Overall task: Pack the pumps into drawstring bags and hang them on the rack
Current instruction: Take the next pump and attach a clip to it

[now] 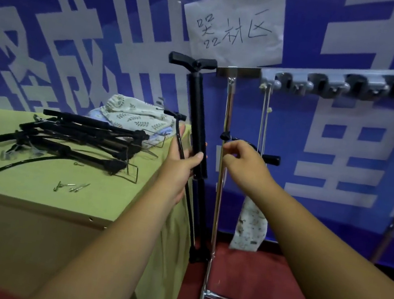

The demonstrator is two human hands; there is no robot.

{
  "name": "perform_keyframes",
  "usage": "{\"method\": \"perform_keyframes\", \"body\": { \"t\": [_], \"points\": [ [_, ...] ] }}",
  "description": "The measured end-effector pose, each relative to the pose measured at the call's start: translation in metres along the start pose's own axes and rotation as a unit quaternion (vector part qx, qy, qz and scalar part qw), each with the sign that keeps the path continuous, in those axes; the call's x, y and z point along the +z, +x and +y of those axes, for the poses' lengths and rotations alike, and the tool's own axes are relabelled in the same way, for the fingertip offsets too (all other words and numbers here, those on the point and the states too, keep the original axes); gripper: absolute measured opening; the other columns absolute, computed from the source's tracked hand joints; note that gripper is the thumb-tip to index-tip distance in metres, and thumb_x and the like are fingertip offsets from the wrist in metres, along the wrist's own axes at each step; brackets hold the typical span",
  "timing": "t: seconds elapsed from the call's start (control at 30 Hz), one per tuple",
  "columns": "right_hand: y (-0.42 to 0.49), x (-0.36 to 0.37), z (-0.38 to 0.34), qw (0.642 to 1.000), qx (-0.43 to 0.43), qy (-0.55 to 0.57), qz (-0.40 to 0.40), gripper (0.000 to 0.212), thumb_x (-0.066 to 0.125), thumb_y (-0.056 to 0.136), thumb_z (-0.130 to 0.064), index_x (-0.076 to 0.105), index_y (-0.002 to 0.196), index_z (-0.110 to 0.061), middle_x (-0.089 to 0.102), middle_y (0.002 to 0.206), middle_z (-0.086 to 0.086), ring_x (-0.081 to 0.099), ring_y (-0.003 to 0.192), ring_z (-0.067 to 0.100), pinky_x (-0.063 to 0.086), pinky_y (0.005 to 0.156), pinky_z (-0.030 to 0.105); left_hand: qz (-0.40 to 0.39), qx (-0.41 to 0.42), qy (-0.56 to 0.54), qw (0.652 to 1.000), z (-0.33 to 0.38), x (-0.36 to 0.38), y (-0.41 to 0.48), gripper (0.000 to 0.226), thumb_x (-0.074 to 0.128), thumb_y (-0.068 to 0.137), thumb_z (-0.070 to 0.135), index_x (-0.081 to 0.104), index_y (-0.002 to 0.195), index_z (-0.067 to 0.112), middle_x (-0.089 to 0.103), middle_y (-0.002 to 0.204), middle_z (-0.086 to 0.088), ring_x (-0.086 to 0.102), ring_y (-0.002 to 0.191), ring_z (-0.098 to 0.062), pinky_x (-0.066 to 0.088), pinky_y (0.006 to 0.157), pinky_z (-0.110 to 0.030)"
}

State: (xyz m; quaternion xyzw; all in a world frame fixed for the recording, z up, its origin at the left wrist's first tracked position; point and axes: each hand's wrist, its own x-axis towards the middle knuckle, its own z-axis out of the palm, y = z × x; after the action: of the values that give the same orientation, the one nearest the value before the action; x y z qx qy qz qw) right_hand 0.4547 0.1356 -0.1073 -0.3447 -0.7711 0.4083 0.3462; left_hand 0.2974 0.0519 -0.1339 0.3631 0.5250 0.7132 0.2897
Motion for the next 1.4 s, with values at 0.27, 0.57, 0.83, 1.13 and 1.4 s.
{"method": "perform_keyframes", "body": {
  "t": [0.27, 0.57, 0.83, 1.13, 1.4],
  "points": [
    [0.016, 0.028, 0.022, 0.994, 0.040, 0.100, 0.009, 0.035, 0.063, 0.104, -0.053, 0.069, 0.128, -0.028, 0.076, 0.119, -0.008, 0.071, 0.114, 0.015, 0.056, 0.103, 0.044, -0.074, -0.041, 0.048, 0.995, -0.063, 0.002, -0.028, 0.086, 0.057, 0.100, -0.013, 0.032, 0.161, 0.043, 0.078, 0.125, -0.001, 0.068, 0.127, -0.018, 0.051, 0.111, -0.038],
    [-0.010, 0.060, 0.065, 0.980, 0.035, 0.192, 0.031, 0.023, 0.072, 0.103, -0.036, 0.058, 0.121, -0.033, 0.074, 0.092, -0.011, 0.077, 0.083, 0.012, 0.065, 0.081, 0.046, -0.053, -0.146, 0.021, 0.988, -0.103, -0.012, -0.040, 0.033, 0.050, 0.109, 0.006, 0.070, 0.130, 0.021, 0.080, 0.112, 0.000, 0.075, 0.097, -0.014, 0.059, 0.090, -0.034],
    [-0.042, 0.080, 0.128, 0.994, 0.040, 0.104, 0.022, 0.035, 0.074, 0.103, -0.031, 0.053, 0.130, -0.033, 0.070, 0.106, -0.011, 0.069, 0.090, -0.005, 0.050, 0.074, 0.016, -0.084, -0.247, 0.048, 0.964, -0.158, -0.031, -0.055, 0.026, 0.048, 0.112, 0.011, 0.068, 0.128, 0.010, 0.078, 0.097, -0.002, 0.074, 0.089, -0.018, 0.058, 0.091, -0.041],
    [-0.045, 0.103, 0.166, 0.984, 0.107, 0.140, 0.014, 0.025, 0.053, 0.101, -0.070, 0.055, 0.109, -0.046, 0.068, 0.081, -0.015, 0.068, 0.073, 0.004, 0.055, 0.076, 0.038, -0.003, -0.320, -0.021, 0.947, -0.204, -0.024, -0.060, 0.026, 0.047, 0.112, 0.011, 0.070, 0.123, 0.005, 0.077, 0.095, -0.007, 0.073, 0.091, -0.025, 0.053, 0.091, -0.041],
    [-0.038, 0.107, 0.166, 0.994, 0.082, 0.073, 0.013, 0.028, 0.065, 0.105, -0.051, 0.055, 0.113, -0.026, 0.069, 0.089, -0.006, 0.069, 0.072, -0.004, 0.046, 0.062, 0.009, 0.003, -0.286, -0.048, 0.957, -0.204, -0.024, -0.054, 0.024, 0.052, 0.111, 0.010, 0.069, 0.126, 0.000, 0.079, 0.108, -0.013, 0.078, 0.094, -0.024, 0.059, 0.096, -0.042]
  ]
}}
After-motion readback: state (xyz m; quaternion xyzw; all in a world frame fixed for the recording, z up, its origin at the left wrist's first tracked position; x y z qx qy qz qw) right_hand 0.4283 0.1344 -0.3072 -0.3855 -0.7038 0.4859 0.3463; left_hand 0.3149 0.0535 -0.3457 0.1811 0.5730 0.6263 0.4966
